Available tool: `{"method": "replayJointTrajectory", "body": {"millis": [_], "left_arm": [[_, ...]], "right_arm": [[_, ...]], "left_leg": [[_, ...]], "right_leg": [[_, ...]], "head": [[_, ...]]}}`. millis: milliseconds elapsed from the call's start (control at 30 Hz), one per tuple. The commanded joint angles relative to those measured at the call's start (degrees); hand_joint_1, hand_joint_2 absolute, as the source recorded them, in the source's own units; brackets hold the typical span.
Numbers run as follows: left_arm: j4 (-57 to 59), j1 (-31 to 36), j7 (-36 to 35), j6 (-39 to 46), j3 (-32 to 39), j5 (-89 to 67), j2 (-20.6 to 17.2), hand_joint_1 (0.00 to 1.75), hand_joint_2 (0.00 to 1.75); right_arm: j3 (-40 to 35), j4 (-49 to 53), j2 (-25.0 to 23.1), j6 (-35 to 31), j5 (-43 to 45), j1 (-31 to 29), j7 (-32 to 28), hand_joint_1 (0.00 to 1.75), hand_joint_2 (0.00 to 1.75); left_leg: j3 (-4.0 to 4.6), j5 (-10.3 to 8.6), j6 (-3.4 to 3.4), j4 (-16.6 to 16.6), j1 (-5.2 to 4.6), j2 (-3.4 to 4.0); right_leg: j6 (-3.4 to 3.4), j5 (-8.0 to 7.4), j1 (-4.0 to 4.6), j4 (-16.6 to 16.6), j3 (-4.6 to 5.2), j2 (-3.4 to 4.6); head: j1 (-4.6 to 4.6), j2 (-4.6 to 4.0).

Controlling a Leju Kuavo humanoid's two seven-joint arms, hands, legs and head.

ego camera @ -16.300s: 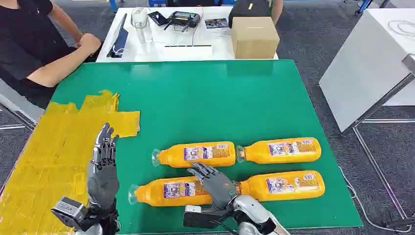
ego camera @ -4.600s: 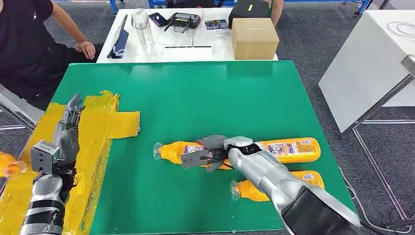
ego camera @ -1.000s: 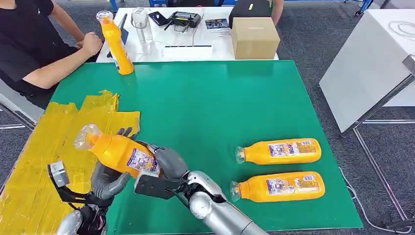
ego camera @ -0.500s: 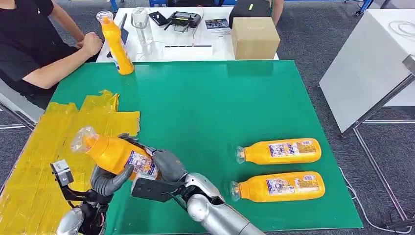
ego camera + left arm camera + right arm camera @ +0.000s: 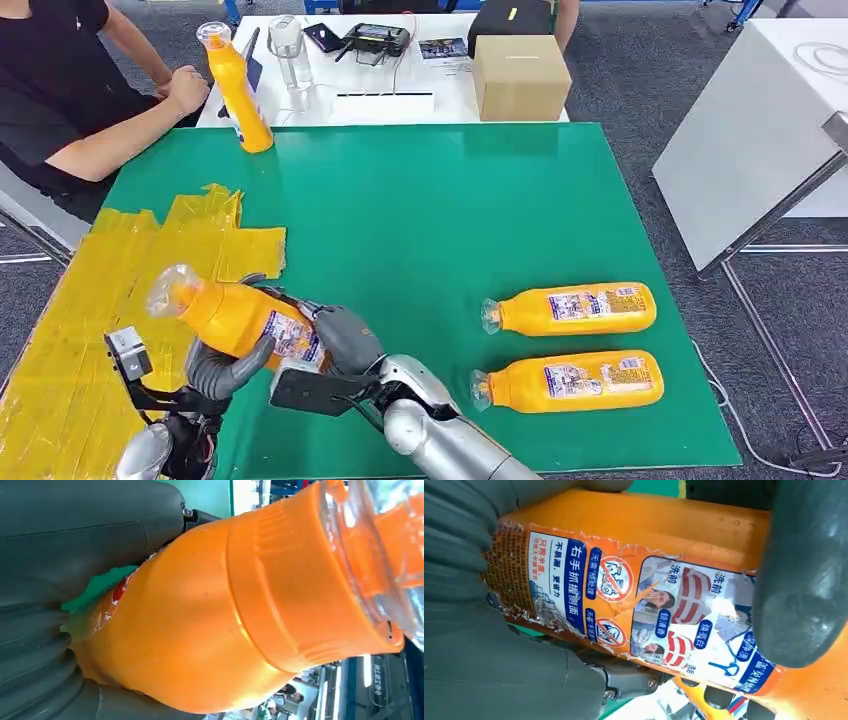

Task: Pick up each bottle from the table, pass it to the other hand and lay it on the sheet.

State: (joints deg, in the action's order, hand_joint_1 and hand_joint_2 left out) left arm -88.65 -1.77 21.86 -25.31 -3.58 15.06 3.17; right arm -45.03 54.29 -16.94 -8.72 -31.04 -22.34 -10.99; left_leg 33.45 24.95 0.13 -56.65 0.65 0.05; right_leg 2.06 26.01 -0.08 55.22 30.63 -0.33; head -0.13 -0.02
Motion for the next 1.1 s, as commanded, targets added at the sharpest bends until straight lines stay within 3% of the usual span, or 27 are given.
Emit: {"method": "replayJointTrajectory", "body": {"millis": [33, 167, 200, 233, 467, 500, 833, 933, 967, 1067, 1100], "left_arm": [[0.86, 1.48, 0.01, -0.50, -0.53, -0.25, 0.18, 1.75, 1.75], [0.86, 1.48, 0.01, -0.50, -0.53, -0.25, 0.18, 1.75, 1.75], [0.60, 1.43, 0.13, -0.18, -0.34, -0.66, 0.23, 1.75, 1.75], [0.25, 1.35, 0.60, 0.53, -0.08, -1.72, 0.29, 1.75, 1.75], [-2.10, 0.93, 2.44, 3.11, 4.03, -5.74, 0.54, 1.75, 1.75], [-2.23, 0.82, 2.34, 2.98, 4.30, -5.77, 0.48, 1.75, 1.75], [-2.09, 1.25, 3.06, 3.22, 4.80, -7.73, 0.83, 1.75, 1.75], [-3.96, 1.83, 6.11, 9.58, 4.97, -16.66, 0.80, 1.75, 1.75], [-5.15, 2.73, 8.40, 17.39, 4.92, -26.71, 1.18, 1.75, 1.75], [-6.73, 3.98, 8.22, 26.91, 4.71, -38.30, 1.66, 1.75, 1.75], [-7.22, 4.47, 8.26, 36.61, 4.72, -49.61, 2.03, 1.75, 1.75]], "right_arm": [[0.26, -2.71, 1.86, -0.06, -0.06, -1.63, 0.33, 1.75, 1.75], [0.26, -2.71, 1.86, -0.06, -0.06, -1.63, 0.33, 1.75, 1.75], [0.76, -2.16, 1.86, -0.87, -0.50, -1.42, 0.79, 1.26, 1.75], [1.54, -1.35, 2.16, -2.06, -0.87, -1.03, 0.99, 0.00, 1.75], [7.36, 9.72, 7.02, -0.95, -0.44, 1.00, 1.61, 0.00, 1.75], [7.61, 10.49, 7.24, -0.87, -0.34, 1.17, 1.65, 0.00, 1.75], [7.91, 9.79, 6.73, -0.26, -0.51, 1.00, 1.54, 0.00, 1.75], [8.12, 10.60, 6.95, -0.52, -1.12, 1.62, 1.53, 0.00, 1.75], [8.45, 11.88, 7.31, -0.85, -1.69, 2.42, 1.57, 0.00, 1.75], [9.03, 14.87, 8.17, -0.95, -2.49, 4.17, 1.60, 0.00, 1.75], [9.26, 17.19, 9.00, -1.06, -2.82, 5.52, 1.63, 0.00, 1.75]], "left_leg": [[-0.20, 0.03, 0.04, 0.04, 0.00, -0.10], [-0.08, -0.01, 0.02, 0.05, -0.01, -0.09], [-0.20, 0.04, 0.03, 0.04, 0.02, -0.10], [-0.12, 0.01, 0.03, 0.05, 0.00, -0.09], [-0.30, 0.10, 0.08, -0.01, 0.03, -0.20], [-0.03, 0.00, 0.04, 0.00, 0.01, -0.12], [-0.09, 0.02, 0.02, 0.02, 0.02, -0.07], [-0.24, 0.09, 0.04, 0.00, 0.02, -0.04], [-0.16, 0.06, 0.04, -0.01, 0.03, -0.09], [-0.10, 0.04, 0.04, -0.04, 0.05, -0.19], [0.00, 0.00, 0.03, -0.03, 0.05, -0.22]], "right_leg": [[0.00, 0.05, 0.00, -0.07, -0.23, -0.07], [0.00, 0.01, -0.01, -0.06, -0.11, -0.07], [-0.01, 0.04, 0.02, -0.08, -0.24, -0.08], [0.00, 0.03, 0.00, -0.06, -0.15, -0.08], [0.02, 0.11, 0.03, -0.08, -0.40, -0.16], [0.01, 0.02, 0.01, -0.04, -0.09, -0.11], [0.00, 0.02, 0.01, -0.05, -0.13, -0.05], [0.00, 0.07, 0.01, -0.05, -0.27, -0.01], [0.01, 0.05, 0.03, -0.05, -0.21, -0.07], [0.01, 0.06, 0.05, -0.04, -0.19, -0.18], [0.01, 0.03, 0.05, -0.04, -0.09, -0.21]], "head": [[0.00, 0.00], [0.00, 0.00], [0.00, 0.00], [0.00, 0.00], [0.00, 0.00], [0.00, 0.00], [0.00, 0.00], [-0.02, 0.00], [0.00, 0.00], [0.00, 0.00], [0.00, 0.00]]}}
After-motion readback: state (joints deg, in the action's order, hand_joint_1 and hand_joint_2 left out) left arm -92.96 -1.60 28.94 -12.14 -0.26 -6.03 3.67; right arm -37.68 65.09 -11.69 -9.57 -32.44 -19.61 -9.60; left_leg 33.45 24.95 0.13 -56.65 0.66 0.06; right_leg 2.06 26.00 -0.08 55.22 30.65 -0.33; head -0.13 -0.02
